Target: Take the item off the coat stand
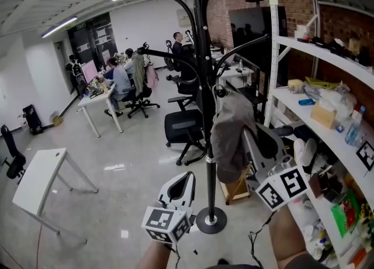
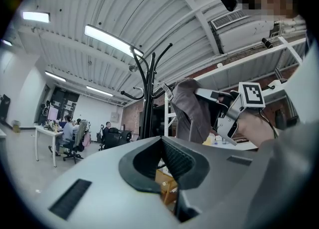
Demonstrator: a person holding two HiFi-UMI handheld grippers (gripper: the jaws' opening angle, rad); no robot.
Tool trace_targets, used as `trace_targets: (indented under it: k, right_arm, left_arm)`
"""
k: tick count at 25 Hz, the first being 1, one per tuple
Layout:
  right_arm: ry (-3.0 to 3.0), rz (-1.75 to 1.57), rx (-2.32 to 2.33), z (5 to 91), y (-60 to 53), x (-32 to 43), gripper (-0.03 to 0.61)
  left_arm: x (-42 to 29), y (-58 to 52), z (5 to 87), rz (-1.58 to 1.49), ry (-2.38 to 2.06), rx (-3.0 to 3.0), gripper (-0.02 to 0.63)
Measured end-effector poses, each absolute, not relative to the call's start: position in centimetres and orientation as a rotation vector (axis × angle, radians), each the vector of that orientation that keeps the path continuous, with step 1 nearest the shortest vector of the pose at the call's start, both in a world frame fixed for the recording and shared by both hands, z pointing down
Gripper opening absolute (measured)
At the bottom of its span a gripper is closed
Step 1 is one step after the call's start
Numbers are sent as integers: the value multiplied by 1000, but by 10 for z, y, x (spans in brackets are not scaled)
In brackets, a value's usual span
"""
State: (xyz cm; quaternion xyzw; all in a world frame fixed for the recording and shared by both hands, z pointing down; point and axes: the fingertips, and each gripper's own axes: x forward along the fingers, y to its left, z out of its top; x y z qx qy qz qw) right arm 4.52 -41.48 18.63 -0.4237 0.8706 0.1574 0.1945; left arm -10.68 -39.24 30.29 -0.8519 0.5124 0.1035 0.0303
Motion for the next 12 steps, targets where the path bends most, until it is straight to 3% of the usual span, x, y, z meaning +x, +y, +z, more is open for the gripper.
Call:
trace_targets:
  k: [12]
  right_arm:
    - [2413,396,-1245,208,-365,53,69]
  left_arm:
    - [-108,-352,325,314,1545,-2702,7]
